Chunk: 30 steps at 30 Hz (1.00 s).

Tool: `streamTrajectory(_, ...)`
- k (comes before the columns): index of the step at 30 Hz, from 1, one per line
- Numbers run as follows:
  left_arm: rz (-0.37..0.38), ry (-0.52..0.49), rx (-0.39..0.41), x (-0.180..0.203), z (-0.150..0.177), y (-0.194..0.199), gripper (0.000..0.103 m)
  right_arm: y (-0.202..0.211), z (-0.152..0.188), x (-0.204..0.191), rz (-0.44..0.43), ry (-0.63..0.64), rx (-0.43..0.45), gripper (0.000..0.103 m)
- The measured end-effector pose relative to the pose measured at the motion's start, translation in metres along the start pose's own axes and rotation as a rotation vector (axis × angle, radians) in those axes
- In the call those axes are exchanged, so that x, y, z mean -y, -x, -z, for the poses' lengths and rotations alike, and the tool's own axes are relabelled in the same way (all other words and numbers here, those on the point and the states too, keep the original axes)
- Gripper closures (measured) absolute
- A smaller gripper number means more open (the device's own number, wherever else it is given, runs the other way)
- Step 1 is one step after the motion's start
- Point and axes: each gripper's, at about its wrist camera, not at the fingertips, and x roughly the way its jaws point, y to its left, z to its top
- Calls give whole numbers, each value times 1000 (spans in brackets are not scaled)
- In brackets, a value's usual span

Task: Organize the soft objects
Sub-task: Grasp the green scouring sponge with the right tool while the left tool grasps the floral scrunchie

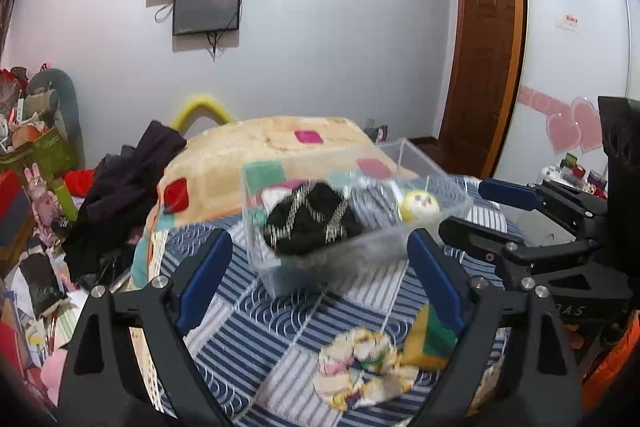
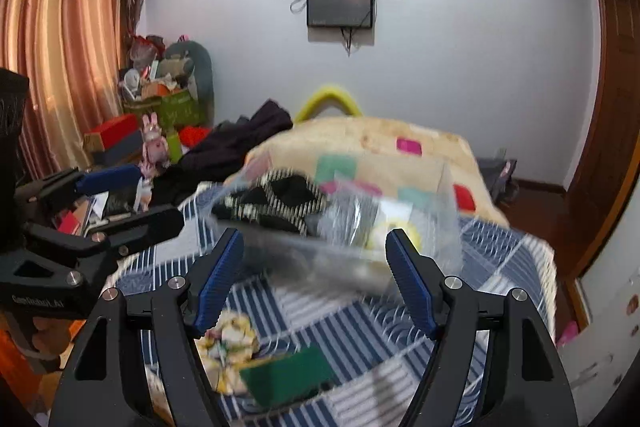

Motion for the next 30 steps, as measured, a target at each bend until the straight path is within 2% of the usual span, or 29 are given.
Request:
streamTrajectory(8,-12,31,-113,-3,50,-11,13,-13,47,-2,-66,-70,-145,32)
streamTrajectory(13,5,54,-209,-3,79,-27,13,-30,59,-1,-101,-120,-211,32)
streamTrajectory(19,22,64,-257,1,94,-34,14,-41,67,1,-111,-124,-241,32)
streamTrajectory(22,36,66,-274,3,97,-40,14,-44,76,9,-151,-151,-265,33)
streamTrajectory(26,59,72,-298,6,101,-48,14,-39,82,12,-166,-151,-263,40)
streamTrajectory(28,74,79,-305,6,103,-52,19,-34,82,13,-147,-143,-252,41)
streamTrajectory(30,81,88,-317,6,105,-55,32,-30,79,13,-123,-135,-237,42)
